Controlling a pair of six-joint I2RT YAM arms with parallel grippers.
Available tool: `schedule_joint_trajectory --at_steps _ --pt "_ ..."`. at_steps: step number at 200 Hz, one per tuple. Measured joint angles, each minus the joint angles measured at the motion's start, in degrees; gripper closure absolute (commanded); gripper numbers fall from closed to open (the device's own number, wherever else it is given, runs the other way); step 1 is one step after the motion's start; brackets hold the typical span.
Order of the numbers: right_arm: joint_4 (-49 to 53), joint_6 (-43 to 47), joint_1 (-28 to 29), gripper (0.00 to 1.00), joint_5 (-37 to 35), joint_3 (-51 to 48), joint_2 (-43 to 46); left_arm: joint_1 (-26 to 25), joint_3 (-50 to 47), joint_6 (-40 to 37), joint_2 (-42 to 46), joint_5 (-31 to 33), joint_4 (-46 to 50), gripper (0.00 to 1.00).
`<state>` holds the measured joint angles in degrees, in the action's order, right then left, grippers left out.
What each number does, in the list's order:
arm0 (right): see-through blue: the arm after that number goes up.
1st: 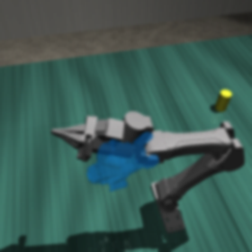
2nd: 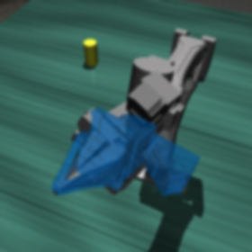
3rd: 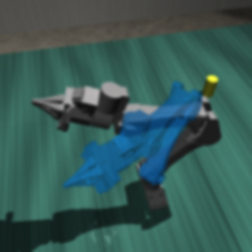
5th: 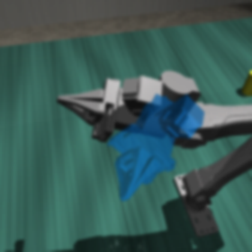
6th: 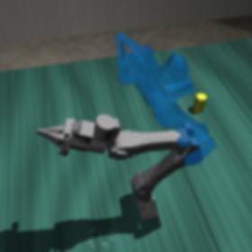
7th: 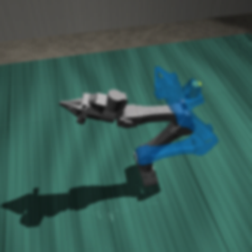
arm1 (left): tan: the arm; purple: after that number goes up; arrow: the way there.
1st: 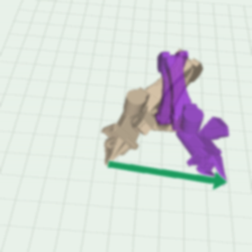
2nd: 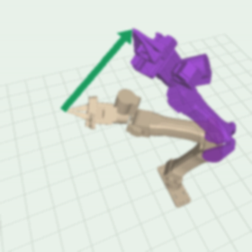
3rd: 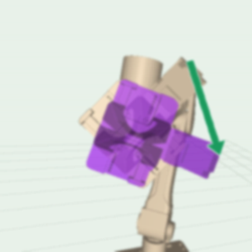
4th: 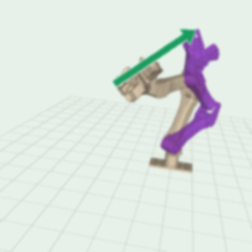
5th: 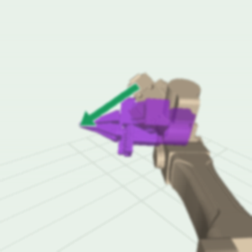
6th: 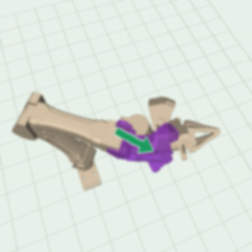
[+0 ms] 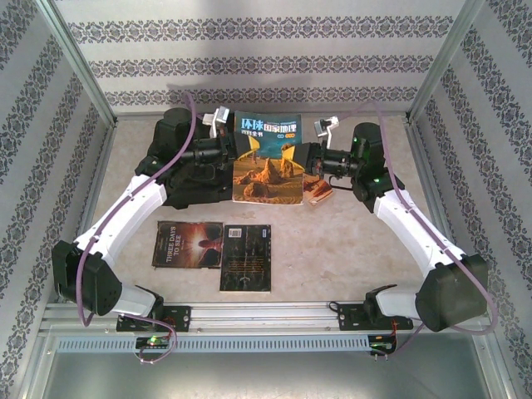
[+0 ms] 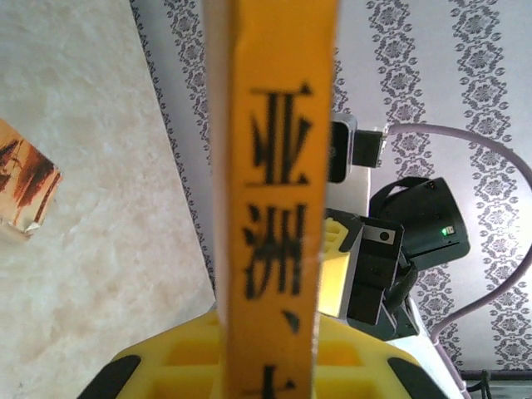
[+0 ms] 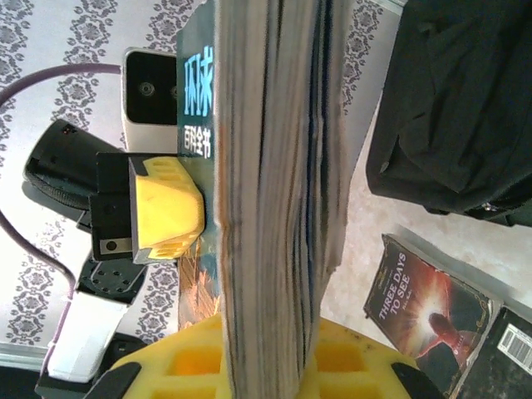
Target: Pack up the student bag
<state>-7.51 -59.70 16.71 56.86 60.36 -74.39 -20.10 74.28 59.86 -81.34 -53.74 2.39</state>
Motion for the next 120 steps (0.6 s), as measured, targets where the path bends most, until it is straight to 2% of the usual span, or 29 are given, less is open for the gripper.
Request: schedule_joint_trajectory --at_steps 6,10,18,24,55,84,120 --pt "0.8 0.2 -0.1 0.36 -0.6 0.0 0.0 -0.1 0.0 -0.1 0.0 0.5 0.0 1.00" --pt "1.2 0.4 -0.1 0.27 -0.8 0.0 0.0 -0.2 0.0 0.0 0.0 0.6 -0.1 1.00" --pt "2.3 0.3 -0.5 0.15 -1.7 0.0 0.1 -0.2 0.0 0.4 0.0 1.6 -0.8 1.00" --pt "3.0 0.3 -0.8 0.10 -2.6 0.0 0.3 -0.2 0.0 0.7 0.0 2.5 -1.4 1.00" --pt "4.1 -2.2 -2.1 0.03 -9.4 -1.0 3.1 -0.2 0.0 4.2 0.0 9.6 -6.4 1.00" --pt "3.5 -8.0 -1.5 0.02 -16.7 -4.2 7.8 -0.2 0.0 6.4 0.4 18.6 -9.3 1.00" --pt "-4.3 -18.4 1.3 0.02 -23.1 -5.7 8.1 -0.2 0.0 8.6 1.6 29.2 -11.7 1.00"
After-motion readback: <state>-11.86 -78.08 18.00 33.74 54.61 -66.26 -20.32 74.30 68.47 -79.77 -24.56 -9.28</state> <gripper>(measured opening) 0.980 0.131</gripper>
